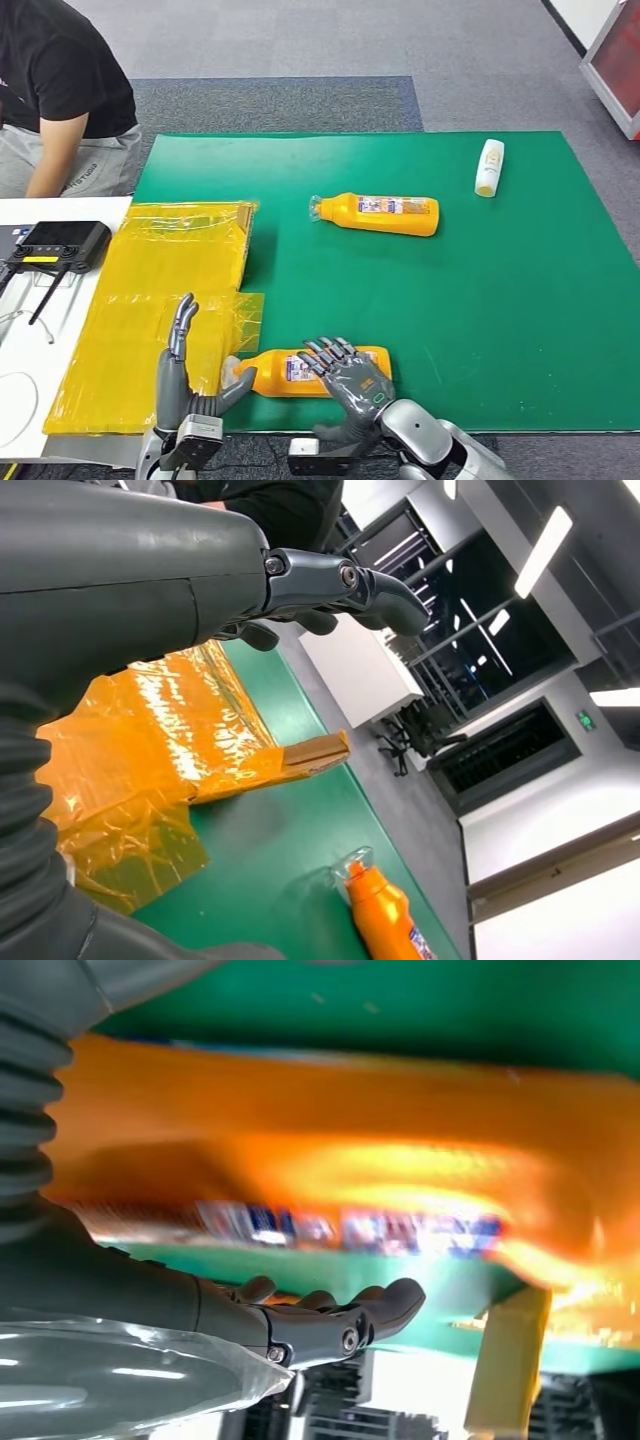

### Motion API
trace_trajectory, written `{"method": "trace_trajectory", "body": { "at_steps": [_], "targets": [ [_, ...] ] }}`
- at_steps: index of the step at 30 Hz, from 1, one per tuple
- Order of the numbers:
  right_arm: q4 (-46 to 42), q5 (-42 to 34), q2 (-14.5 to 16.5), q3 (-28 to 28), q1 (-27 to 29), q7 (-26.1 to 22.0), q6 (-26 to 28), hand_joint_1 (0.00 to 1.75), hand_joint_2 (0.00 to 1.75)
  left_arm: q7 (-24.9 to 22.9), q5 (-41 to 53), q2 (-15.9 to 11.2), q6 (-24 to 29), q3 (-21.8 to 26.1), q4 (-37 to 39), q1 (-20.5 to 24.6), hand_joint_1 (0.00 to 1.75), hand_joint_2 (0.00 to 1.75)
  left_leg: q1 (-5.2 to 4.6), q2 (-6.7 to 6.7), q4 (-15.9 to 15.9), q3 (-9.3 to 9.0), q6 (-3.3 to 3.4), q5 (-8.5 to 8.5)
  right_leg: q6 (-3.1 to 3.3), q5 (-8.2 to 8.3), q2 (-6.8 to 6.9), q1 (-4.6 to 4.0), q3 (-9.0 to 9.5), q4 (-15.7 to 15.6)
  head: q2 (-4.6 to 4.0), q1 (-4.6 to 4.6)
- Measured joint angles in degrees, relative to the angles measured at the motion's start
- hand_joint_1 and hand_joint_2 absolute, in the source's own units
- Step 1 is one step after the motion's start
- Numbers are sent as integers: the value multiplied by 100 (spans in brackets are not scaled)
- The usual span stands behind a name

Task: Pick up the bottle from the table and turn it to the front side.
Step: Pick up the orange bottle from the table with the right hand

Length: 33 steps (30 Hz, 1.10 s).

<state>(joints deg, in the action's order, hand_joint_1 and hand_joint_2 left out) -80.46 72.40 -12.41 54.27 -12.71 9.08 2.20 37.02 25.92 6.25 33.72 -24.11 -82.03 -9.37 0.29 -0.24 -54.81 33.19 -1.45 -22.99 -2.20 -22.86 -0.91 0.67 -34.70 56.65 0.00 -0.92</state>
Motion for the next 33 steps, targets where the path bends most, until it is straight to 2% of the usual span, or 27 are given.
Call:
{"method": "trace_trajectory", "body": {
  "at_steps": [11, 16, 24, 33],
  "targets": [
    [132, 364, 528, -574, 396, 123, 401, 0, 175, -69, 33, 53, -36, 19, -55, 2, 0, 175, 0, 0, 0, 0, 0, 0, 0, 0, 0, 0, 0, 0, 0, 0],
    [211, 435, 611, -721, 485, 134, 461, 0, 175, -74, 33, 60, -27, 26, -66, 1, 0, 175, 0, 0, 0, 1, 1, -1, 0, 0, 0, 0, -1, 0, 0, 0],
    [455, 1105, 748, -1218, 684, 178, 838, 0, 175, -129, 51, 58, -15, 45, -180, -22, 0, 175, -1, 0, 0, 1, 1, -1, 0, 0, 0, 1, 0, 0, 0, 0],
    [639, 1135, 765, -1508, 779, 13, 561, 0, 175, -209, 94, 28, -73, 73, -266, -80, 0, 175, -1, 0, 0, -1, 1, -1, 0, 0, 0, 0, 1, 0, 0, -1]
  ]
}}
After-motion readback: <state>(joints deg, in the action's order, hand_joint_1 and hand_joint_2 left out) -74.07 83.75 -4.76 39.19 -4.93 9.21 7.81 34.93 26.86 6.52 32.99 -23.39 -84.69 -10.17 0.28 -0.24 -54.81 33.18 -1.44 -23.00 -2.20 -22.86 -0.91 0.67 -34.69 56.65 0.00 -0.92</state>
